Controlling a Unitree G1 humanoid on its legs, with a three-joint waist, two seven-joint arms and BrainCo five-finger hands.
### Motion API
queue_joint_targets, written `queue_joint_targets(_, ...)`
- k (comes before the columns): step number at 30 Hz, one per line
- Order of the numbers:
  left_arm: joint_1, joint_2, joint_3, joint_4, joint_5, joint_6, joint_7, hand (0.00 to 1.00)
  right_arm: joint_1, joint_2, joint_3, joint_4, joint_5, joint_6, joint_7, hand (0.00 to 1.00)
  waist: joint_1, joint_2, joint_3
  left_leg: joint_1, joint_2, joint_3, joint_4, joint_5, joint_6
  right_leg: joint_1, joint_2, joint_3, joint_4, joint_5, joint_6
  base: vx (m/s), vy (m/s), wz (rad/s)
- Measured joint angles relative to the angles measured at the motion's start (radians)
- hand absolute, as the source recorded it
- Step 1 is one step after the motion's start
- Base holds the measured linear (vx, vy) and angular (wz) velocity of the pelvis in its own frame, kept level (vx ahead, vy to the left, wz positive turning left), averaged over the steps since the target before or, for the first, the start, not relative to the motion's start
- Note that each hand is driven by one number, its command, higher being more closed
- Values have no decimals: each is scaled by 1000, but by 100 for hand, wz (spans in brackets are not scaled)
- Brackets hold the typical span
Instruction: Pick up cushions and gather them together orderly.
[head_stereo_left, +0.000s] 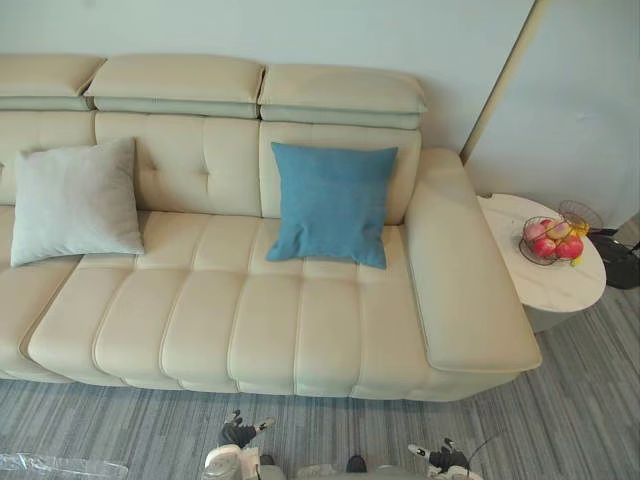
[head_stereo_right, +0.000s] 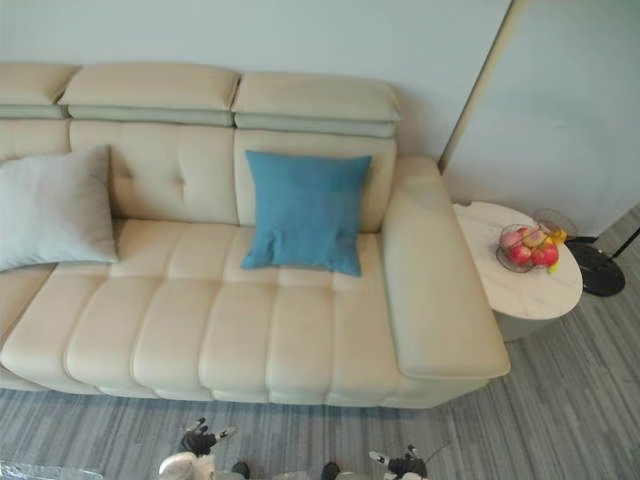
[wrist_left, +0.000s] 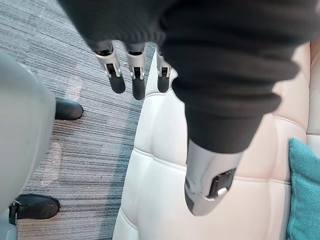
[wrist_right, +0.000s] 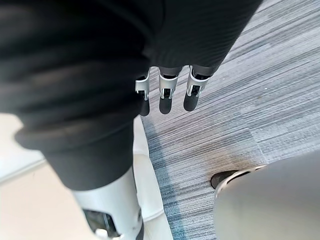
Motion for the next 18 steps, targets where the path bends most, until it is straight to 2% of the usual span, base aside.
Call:
queue_joint_targets(5, 2, 8, -25, 24, 1, 0, 0, 0, -1, 1, -3, 5, 15, 0, 2, 0, -2, 12, -5, 21, -23, -21, -30, 5, 6, 31, -16, -15, -29, 2, 2, 77, 42, 13)
queue_joint_targets(6, 19, 45, -50, 66, 29, 0, -8, 0, -3, -29, 2, 33, 40, -1, 5, 0, -28, -2, 9, 104, -52, -36, -118, 27, 34, 94, -39, -5, -67, 4, 16, 28, 10, 4)
queue_joint_targets(12, 20, 46, -51, 67, 29, 0, -9, 0, 0, -29, 2, 35, 41, -1, 6, 0, -30, -3, 9, 106, -52, -34, -118, 27, 34, 95, -39, -5, -67, 4, 16, 0, 0, 0)
queue_joint_targets(18, 20, 56, -73, 79, 23, 1, -23, 0, 4, -30, 0, 32, 53, 0, 16, 0, -46, 3, 17, 149, -50, -8, -131, 28, 33, 138, -44, -11, -75, 1, 21, -14, 0, -2)
